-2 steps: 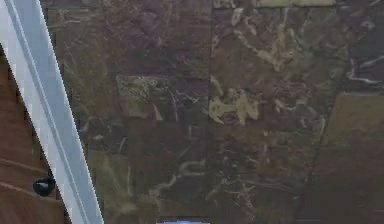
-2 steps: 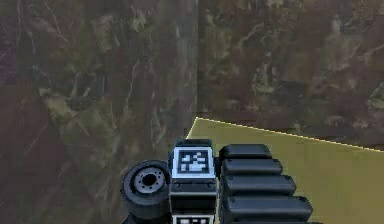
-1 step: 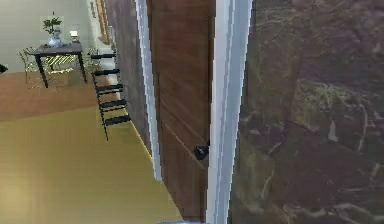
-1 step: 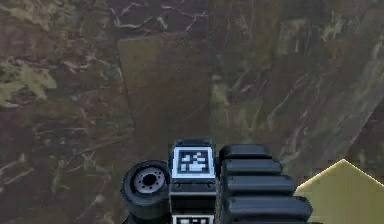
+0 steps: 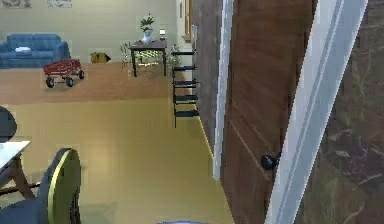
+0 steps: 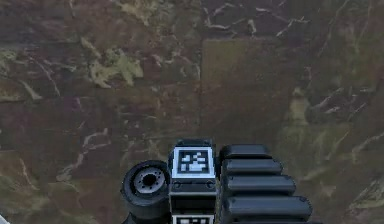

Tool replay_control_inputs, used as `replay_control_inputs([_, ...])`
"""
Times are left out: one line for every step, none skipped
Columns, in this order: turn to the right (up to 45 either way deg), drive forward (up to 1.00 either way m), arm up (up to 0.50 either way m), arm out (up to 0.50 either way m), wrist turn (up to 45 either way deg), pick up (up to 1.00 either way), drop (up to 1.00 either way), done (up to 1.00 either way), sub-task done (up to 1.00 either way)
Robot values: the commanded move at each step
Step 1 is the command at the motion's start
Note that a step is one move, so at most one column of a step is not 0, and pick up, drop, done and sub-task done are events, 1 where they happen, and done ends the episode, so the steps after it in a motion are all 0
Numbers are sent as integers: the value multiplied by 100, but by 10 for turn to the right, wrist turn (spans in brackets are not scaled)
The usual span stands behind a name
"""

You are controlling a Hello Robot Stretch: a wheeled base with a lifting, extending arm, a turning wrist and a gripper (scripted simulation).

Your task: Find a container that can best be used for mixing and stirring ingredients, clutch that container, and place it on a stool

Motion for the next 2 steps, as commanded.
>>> replay_control_inputs([0, 25, 0, 0, 0, 0, 0, 0, 0])
replay_control_inputs([-150, 0, 0, 0, 0, 0, 0, 0, 0])
